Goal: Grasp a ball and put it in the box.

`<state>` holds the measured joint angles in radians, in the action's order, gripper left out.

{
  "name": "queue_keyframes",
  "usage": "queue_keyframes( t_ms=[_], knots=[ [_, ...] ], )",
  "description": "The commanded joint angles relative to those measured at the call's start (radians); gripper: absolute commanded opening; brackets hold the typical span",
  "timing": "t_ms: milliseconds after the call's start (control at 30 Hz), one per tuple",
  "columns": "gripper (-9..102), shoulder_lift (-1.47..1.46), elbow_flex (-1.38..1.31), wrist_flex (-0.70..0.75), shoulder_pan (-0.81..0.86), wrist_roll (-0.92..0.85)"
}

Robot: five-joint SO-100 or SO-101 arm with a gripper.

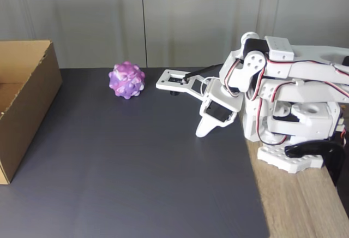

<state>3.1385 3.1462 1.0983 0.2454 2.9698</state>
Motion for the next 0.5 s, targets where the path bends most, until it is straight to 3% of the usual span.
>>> queue_keyframes(
  t_ms=[0, 467],
  knots=[
    [0, -0.008, 0.002, 0.020, -0.008, 0.009],
    [0, -0.009, 0.002, -0.014, 0.037, 0.133]
  ],
)
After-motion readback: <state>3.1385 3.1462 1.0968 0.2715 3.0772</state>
